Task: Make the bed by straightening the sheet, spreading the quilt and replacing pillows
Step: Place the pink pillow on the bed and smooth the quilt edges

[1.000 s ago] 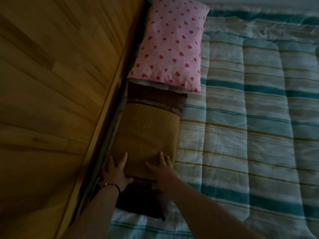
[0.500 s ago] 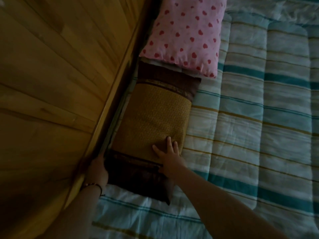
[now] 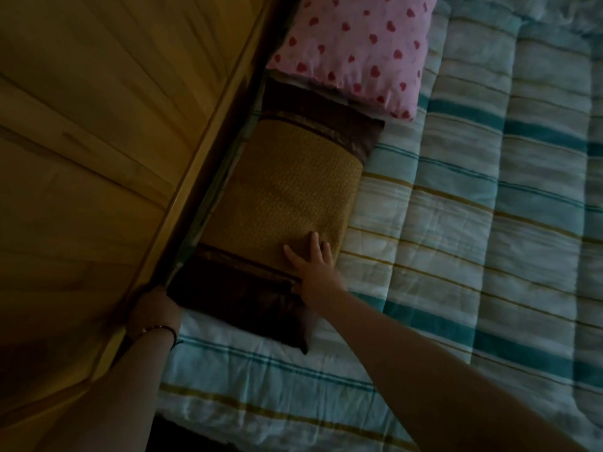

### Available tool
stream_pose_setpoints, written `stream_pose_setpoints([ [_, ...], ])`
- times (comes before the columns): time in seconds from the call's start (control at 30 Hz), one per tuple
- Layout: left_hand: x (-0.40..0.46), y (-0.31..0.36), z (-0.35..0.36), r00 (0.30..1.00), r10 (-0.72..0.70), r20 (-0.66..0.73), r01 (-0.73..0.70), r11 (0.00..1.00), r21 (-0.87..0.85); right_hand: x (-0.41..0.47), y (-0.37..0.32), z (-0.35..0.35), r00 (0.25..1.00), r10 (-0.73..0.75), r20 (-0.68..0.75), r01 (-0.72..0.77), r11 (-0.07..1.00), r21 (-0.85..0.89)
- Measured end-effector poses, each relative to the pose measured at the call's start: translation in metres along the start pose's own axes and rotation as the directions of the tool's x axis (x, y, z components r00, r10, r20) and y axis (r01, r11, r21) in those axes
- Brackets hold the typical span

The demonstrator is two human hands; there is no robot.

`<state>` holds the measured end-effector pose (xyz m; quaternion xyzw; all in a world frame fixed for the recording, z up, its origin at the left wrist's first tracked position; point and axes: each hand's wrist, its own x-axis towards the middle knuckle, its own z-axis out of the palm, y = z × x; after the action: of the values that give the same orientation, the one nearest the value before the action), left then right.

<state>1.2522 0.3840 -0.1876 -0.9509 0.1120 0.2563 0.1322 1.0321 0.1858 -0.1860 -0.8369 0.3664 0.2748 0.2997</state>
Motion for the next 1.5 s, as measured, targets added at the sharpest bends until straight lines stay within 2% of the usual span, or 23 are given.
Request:
stream_pose_setpoints([
  [0.2,-0.027,0.006,0.02,0.999,-0.019,-0.048,0.012,0.991,-0.13,-0.02,0.02,0.026,0.999,-0.031,-0.039,0.032,0.999,0.034],
  [0.3,-0.052,-0.019,0.029,0.996,0.054,-0.073,-0.067,0.978,-0.199,-0.05,0.028,0.051,1.0,-0.006,0.0,0.006,0.996,0.094],
  [0.37,-0.062,-0.037,0.034,0.987,0.145,-0.064,-0.152,0.982,-0.111,-0.07,0.03,0.068,0.999,0.002,0.039,-0.006,0.994,0.106],
  [0.43,-0.071,-0.052,0.039,0.971,0.238,-0.008,-0.236,0.969,0.073,-0.088,0.035,0.086,0.999,-0.003,0.039,-0.001,0.996,0.094],
  [0.5,-0.077,-0.061,0.045,0.96,0.279,0.01,-0.277,0.945,0.174,-0.102,0.038,0.101,1.0,0.007,0.03,-0.01,0.995,0.099],
  [0.63,-0.082,-0.065,0.052,0.958,0.286,-0.023,-0.284,0.957,0.065,-0.115,0.034,0.117,0.998,0.048,0.033,-0.053,0.987,0.152],
  [0.77,-0.074,-0.069,0.061,0.905,0.425,-0.035,-0.42,0.902,0.096,-0.116,0.022,0.136,0.996,0.081,0.021,-0.084,0.971,0.225],
  [0.9,-0.052,-0.079,0.089,0.864,0.504,0.008,-0.5,0.854,0.143,-0.108,0.02,0.167,0.994,0.105,0.032,-0.109,0.972,0.209],
  [1.03,-0.032,-0.079,0.11,0.829,0.56,0.004,-0.552,0.817,0.167,-0.096,0.01,0.195,0.982,0.179,-0.056,-0.172,0.979,0.106],
  [1.27,-0.025,-0.068,0.111,0.786,0.617,-0.042,-0.601,0.777,0.186,-0.082,-0.006,0.19,0.962,0.264,-0.074,-0.255,0.96,0.115],
  [1.33,-0.028,-0.067,0.112,0.784,0.617,-0.068,-0.601,0.781,0.171,-0.08,-0.006,0.191,0.959,0.268,-0.092,-0.257,0.959,0.116],
  [1.37,-0.04,-0.063,0.128,0.751,0.647,-0.132,-0.629,0.761,0.16,-0.088,0.006,0.203,0.957,0.255,-0.14,-0.242,0.965,0.103],
  [1.43,-0.027,-0.067,0.118,0.757,0.629,-0.175,-0.613,0.777,0.143,-0.077,-0.003,0.192,0.96,0.241,-0.143,-0.23,0.969,0.091],
  [1.47,-0.038,-0.062,0.138,0.707,0.668,-0.231,-0.648,0.743,0.165,-0.087,0.013,0.209,0.949,0.225,-0.221,-0.218,0.974,0.058],
  [1.5,-0.025,-0.066,0.135,0.719,0.65,-0.246,-0.624,0.76,0.184,-0.085,0.007,0.206,0.955,0.204,-0.216,-0.2,0.979,0.042],
])
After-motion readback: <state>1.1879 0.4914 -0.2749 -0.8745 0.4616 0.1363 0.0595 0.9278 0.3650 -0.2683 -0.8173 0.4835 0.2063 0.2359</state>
